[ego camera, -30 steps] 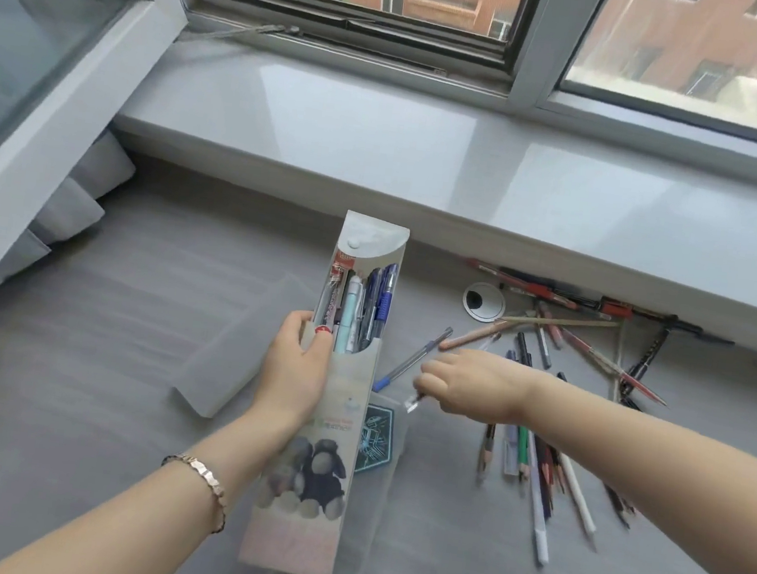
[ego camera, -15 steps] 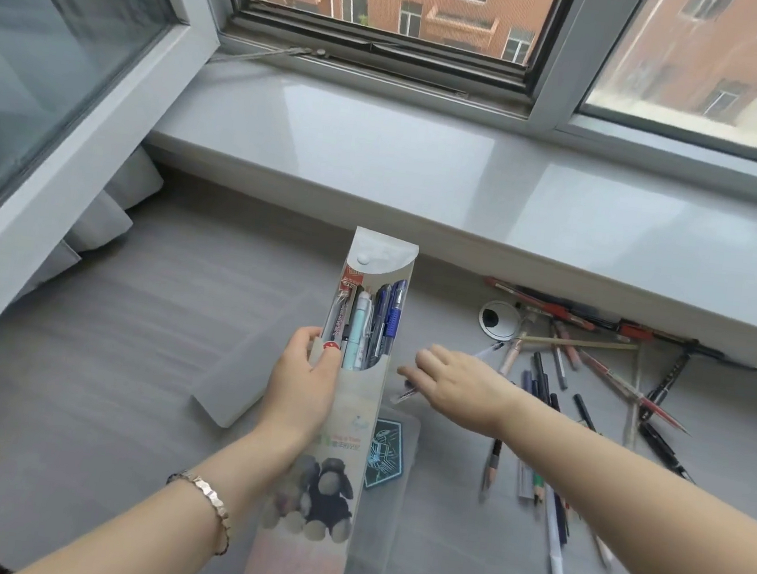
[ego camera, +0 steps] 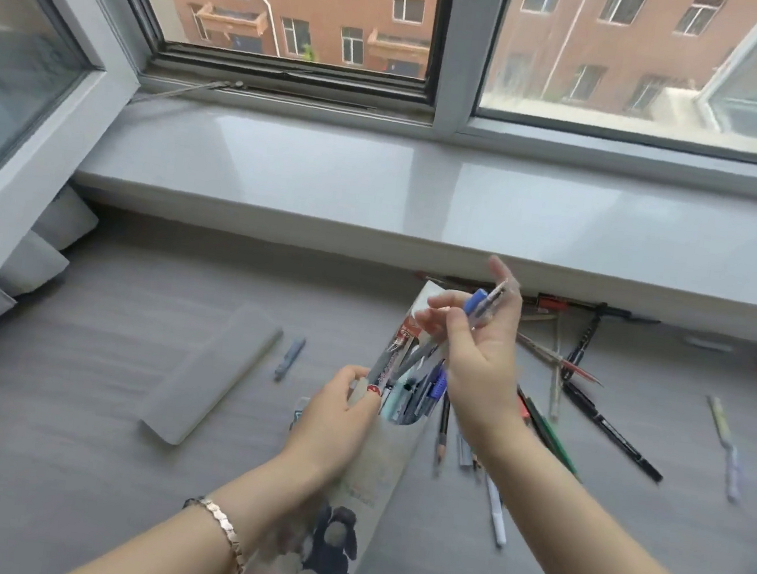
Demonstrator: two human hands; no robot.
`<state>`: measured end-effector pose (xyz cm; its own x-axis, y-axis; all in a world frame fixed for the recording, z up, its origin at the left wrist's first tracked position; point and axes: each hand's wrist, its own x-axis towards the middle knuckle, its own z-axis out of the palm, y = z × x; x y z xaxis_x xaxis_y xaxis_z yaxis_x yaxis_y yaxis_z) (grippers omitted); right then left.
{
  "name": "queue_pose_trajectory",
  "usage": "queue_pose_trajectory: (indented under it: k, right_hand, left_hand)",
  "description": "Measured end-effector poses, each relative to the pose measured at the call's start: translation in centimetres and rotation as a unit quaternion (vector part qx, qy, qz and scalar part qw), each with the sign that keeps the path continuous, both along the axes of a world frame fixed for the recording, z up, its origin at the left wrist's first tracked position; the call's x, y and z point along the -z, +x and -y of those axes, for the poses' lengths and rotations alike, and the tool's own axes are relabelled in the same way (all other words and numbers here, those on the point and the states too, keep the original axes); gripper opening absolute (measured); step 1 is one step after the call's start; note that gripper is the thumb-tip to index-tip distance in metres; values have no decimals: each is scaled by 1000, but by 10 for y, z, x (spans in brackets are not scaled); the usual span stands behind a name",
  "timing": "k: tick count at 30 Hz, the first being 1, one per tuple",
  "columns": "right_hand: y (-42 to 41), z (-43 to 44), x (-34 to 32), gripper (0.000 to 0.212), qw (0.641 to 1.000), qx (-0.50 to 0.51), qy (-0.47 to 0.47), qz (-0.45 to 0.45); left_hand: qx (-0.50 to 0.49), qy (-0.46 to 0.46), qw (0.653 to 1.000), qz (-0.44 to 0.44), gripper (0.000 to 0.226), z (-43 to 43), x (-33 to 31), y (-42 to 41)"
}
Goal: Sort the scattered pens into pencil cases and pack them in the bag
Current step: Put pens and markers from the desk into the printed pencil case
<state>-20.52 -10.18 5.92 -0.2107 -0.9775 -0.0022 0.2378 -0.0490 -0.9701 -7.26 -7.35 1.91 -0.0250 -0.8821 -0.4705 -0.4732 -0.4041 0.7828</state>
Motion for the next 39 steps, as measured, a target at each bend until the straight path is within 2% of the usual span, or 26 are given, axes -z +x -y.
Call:
queue_pose_trajectory:
  k: [2,5,7,10,12,16,19,21,24,29,31,33,35,37,38,39]
  right_hand:
    - [-1,-7,9,45,998,25,45,31]
    - [-5,-20,15,35,984,31,134,112]
    - [-9,-29,20,29,978,31,169,120]
    - [-18,-35,20,9,970,52,176,157]
    - [-23,-36,18,13,969,98,155,164]
    - [-31,-43,22,35,988,119,92,-22]
    - [-34,-55,32,27,977,73,66,-189]
    - [-36,-64,42,28,950,51,47,-304]
    - [-48,-70,51,39,913,53,17,-404]
    - [-70,-62,66,40,799,21,-50,-598]
    - [-74,-54,67,40,782,-15,-86,-617]
    - [-83,-41,60,35,801,-19,-139,-582]
    - [-97,-24,50,29,822,27,-156,-547]
    - [-114,-3,49,25,838,57,-72,-537]
    - [-123,9,54,25,828,45,3,-559]
    - [-130,22,62,27,798,14,81,-598]
  left_hand:
    - [21,-2,1000,-1,21,-5,-5,-11]
    - [43,-1,999,-3,34,-11,-8,-22]
    - [39,6,999,-14,31,-17,-7,-25]
    - [45,18,998,-25,14,-26,-8,-31]
    - [59,19,998,-29,11,-28,-9,-35]
    - [71,15,997,-30,16,-29,-11,-43]
    - [63,5,997,-40,10,-30,-11,-49]
    - [73,5,997,-37,10,-33,-9,-53]
    - [77,9,996,-33,21,-40,-5,-57]
    - [78,-20,996,-26,22,-32,-1,-61]
    - [77,-28,997,-17,19,-23,1,-65]
    - [56,-40,998,-7,18,-14,3,-66]
    - [18,-51,999,8,18,-3,4,-64]
    - [-23,-62,998,16,19,8,2,-60]
    - [-41,-66,997,19,19,13,2,-57]
    - [-58,-69,996,19,19,18,0,-55]
